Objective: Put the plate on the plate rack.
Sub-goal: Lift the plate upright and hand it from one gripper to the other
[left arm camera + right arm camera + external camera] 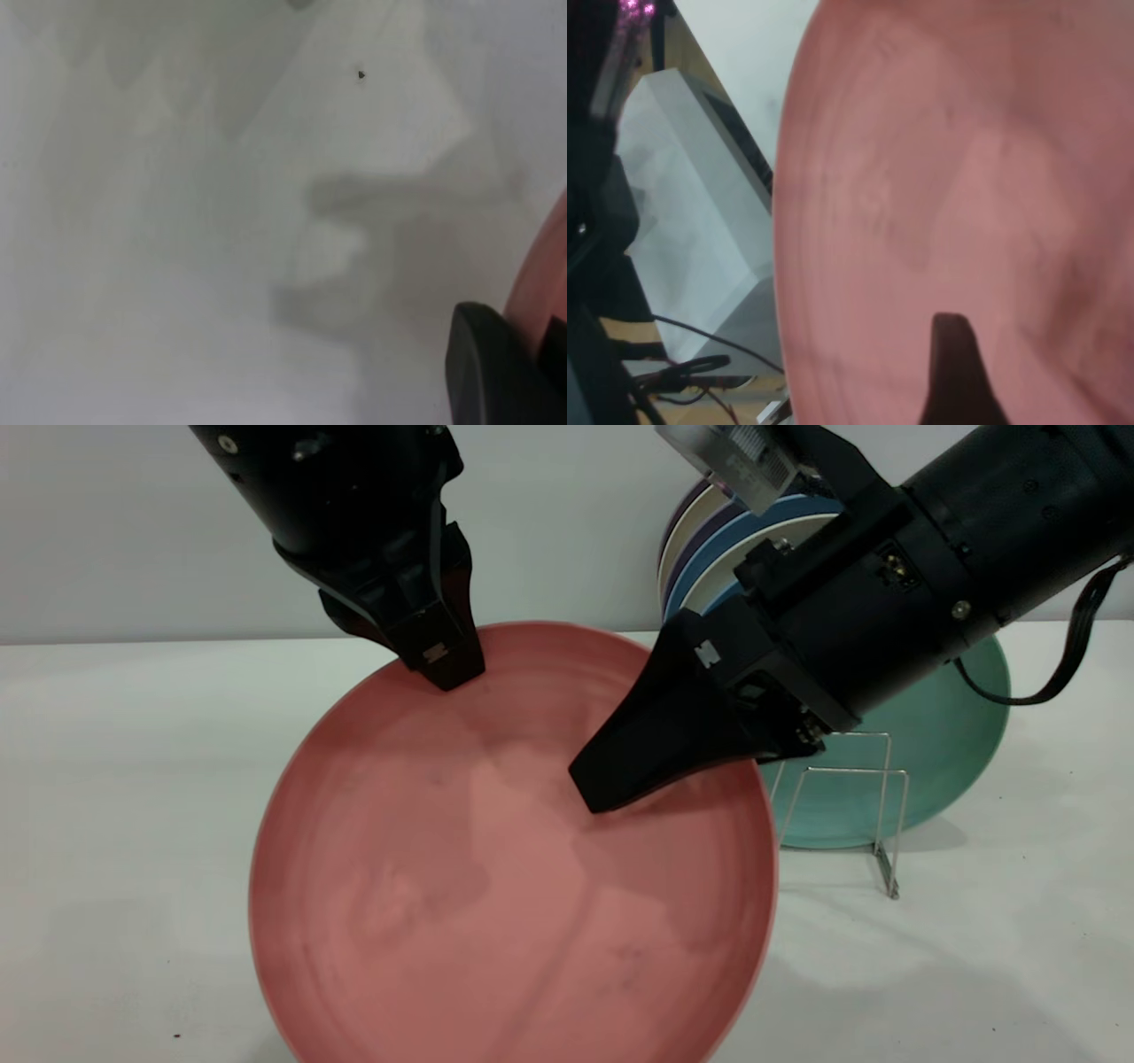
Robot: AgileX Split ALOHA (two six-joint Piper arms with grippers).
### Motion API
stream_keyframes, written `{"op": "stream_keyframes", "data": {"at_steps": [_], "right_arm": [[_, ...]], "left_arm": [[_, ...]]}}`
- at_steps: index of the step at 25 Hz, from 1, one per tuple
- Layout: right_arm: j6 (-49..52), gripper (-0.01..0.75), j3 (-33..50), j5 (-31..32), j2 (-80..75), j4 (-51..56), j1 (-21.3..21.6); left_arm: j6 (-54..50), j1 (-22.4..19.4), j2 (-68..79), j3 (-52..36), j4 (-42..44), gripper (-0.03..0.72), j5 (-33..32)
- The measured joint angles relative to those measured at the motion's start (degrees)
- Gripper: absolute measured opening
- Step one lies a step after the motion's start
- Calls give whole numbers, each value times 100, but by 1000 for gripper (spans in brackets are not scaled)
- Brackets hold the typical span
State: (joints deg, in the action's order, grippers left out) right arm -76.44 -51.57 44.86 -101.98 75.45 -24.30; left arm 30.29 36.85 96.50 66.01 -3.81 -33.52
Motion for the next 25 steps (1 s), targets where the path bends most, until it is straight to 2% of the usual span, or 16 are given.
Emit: {"op": "stream_keyframes", "data": {"at_steps": [4,7,10,12,18,21,23,25], "right_arm": [[-44,453,0,-67,-37,42,-17],[-46,364,0,-72,-126,49,-17],[-58,179,0,-122,-187,49,-17],[-58,99,0,-273,-200,43,-17],[-62,102,-4,-298,-201,-12,-17],[-69,102,-4,-287,-201,-123,-21],[-69,102,-11,-264,-195,-223,-30],[-63,102,-11,-252,-195,-394,-48]], "left_arm": [[31,0,0,0,-40,22,52],[90,0,0,0,-96,22,52],[127,0,0,0,-104,26,42],[127,0,0,0,-115,27,9],[50,0,0,0,-131,39,-17],[-168,0,0,0,-169,104,-73],[-251,0,0,0,-235,203,-101],[-318,0,0,0,-258,352,-169]]}}
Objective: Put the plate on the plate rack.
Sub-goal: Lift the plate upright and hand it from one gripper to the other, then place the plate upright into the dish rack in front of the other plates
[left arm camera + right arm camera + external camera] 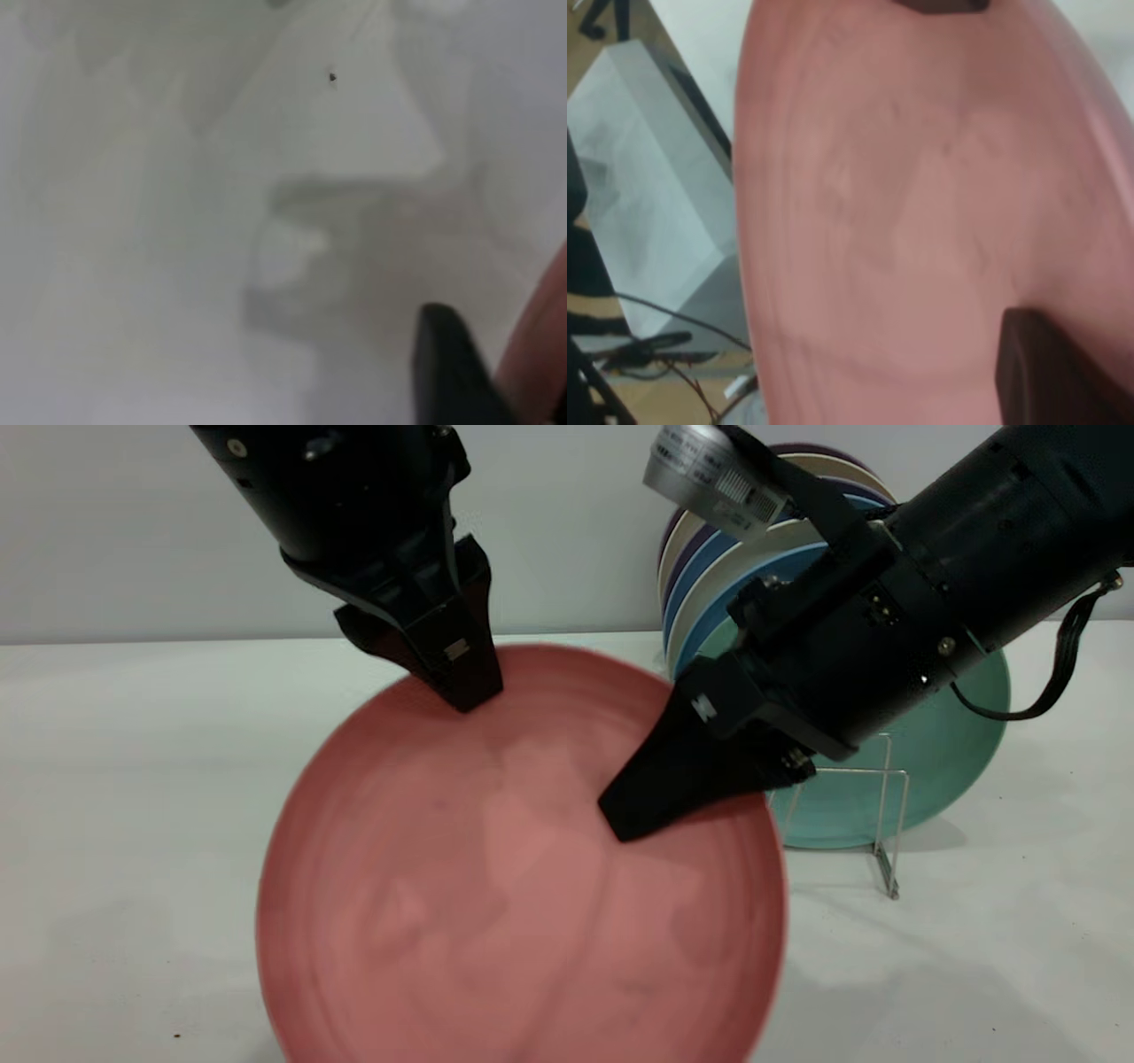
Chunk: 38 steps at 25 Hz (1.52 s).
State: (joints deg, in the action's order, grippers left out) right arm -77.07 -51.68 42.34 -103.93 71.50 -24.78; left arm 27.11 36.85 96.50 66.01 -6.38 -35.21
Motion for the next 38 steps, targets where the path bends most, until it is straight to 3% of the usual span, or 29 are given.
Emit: {"op": "stream_keyframes", "data": {"at_steps": [4,6,9,13,17,26,31,38], "right_arm": [[92,102,0,-63,0,-419,-34],[187,102,0,-115,5,-612,-34],[286,102,0,-270,67,-897,-34],[556,102,-59,-469,406,-1365,-34],[1301,102,-284,-482,789,-2343,-34],[3349,102,-773,-275,1508,-5117,-34],[3568,102,-1074,-211,1713,-5749,-34],[3645,102,-1196,-355,1724,-6818,-34]], "left_arm": [[-457,0,-26,0,217,624,-233],[-748,-8,-92,0,638,695,-479],[-1400,-185,-283,0,1390,716,-751],[-2136,-764,-444,10,1902,662,-921],[-2334,-1316,-456,10,1926,548,-1084],[-2341,-2178,-456,10,1087,346,-1031],[-2283,-2499,-385,10,536,295,-1007],[-2276,-2541,42,10,-32,286,-1046]]}}
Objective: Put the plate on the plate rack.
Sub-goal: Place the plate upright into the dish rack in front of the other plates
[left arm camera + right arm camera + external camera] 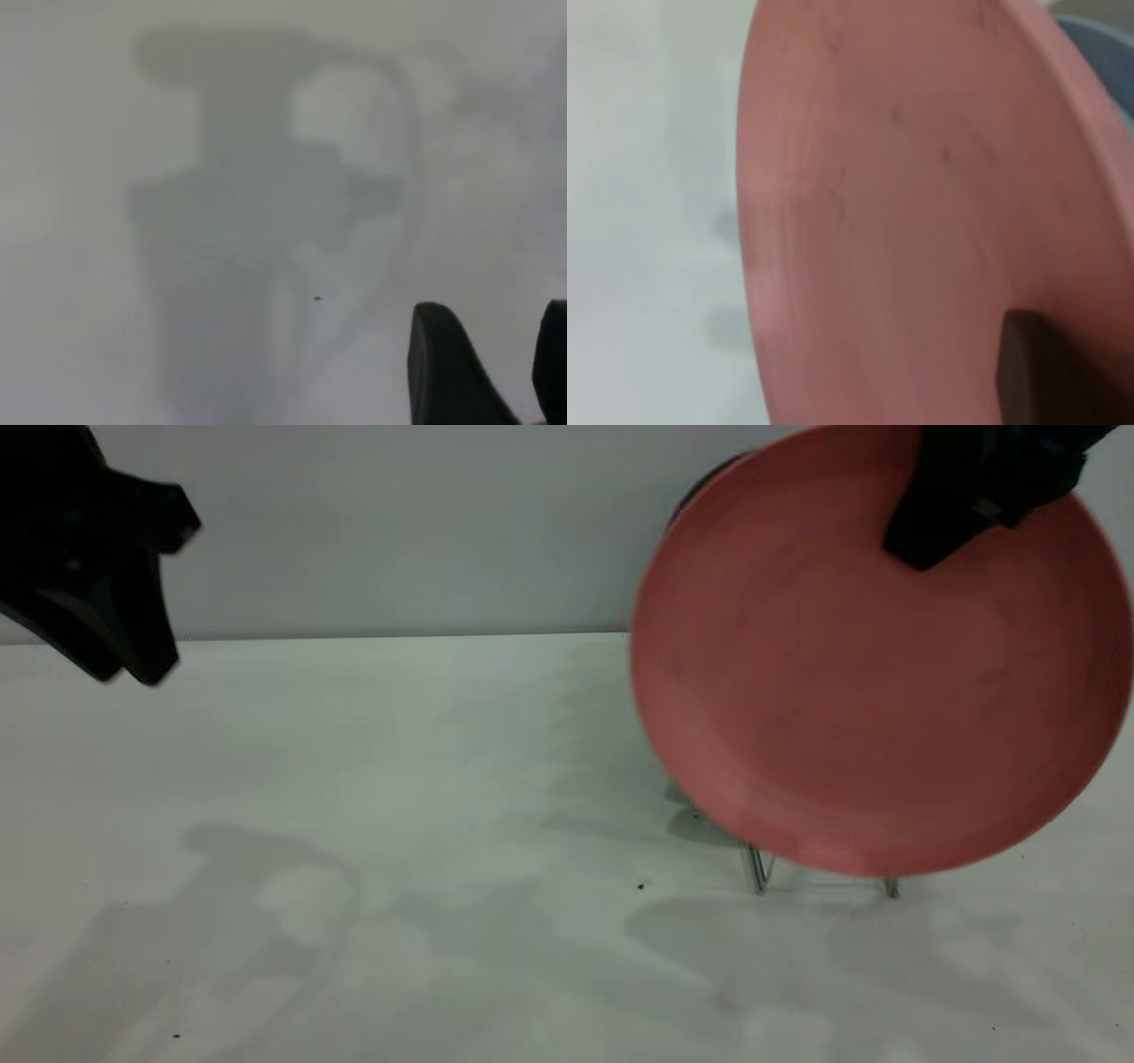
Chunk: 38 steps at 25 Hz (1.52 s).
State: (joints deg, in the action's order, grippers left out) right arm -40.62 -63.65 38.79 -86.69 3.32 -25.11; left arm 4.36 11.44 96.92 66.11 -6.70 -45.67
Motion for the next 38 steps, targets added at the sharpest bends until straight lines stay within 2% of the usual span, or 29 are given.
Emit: {"op": "stream_keyframes", "data": {"at_steps": [13,28,38], "right_arm": [[0,102,0,-1018,-15,-1144,0],[14,102,0,-1560,-625,-1754,0],[131,101,0,-1701,-1111,-1747,223]], "left_arm": [[0,0,62,0,-160,286,69],[0,0,62,0,-270,286,85],[0,0,62,0,-271,286,85]]}}
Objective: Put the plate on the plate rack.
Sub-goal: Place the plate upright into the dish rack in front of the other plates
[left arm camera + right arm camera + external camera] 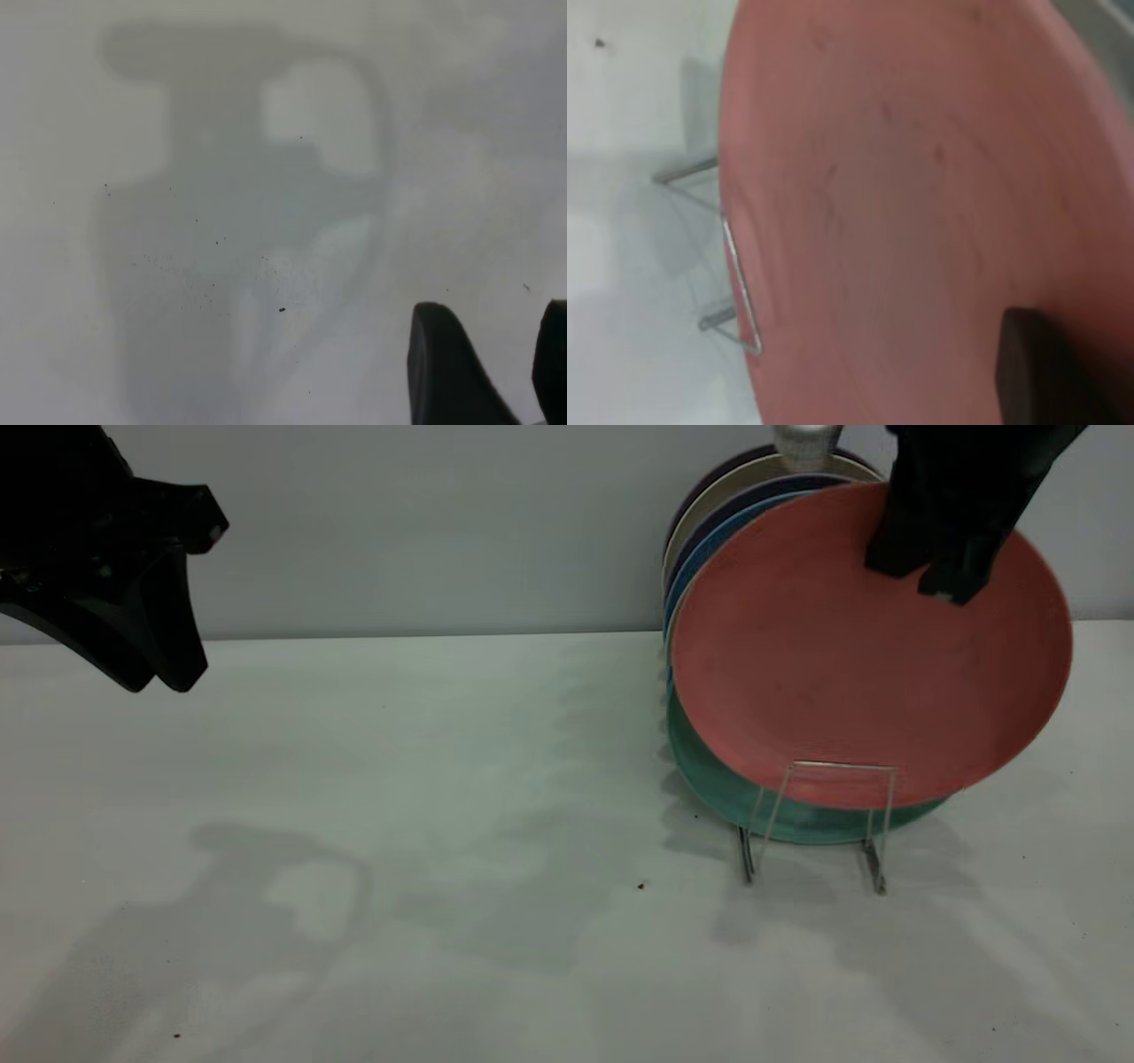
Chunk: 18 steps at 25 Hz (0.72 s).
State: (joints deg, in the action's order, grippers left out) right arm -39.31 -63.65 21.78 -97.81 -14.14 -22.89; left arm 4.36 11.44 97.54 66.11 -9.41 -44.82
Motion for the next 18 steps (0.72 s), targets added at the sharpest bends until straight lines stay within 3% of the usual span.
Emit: {"op": "stream_keyframes", "data": {"at_steps": [13,18], "right_arm": [[4,105,-2,-202,-588,19,11],[6,201,-2,-178,-601,307,19]], "left_arm": [[0,0,0,0,-29,285,0],[0,0,0,0,-61,285,0]]}}
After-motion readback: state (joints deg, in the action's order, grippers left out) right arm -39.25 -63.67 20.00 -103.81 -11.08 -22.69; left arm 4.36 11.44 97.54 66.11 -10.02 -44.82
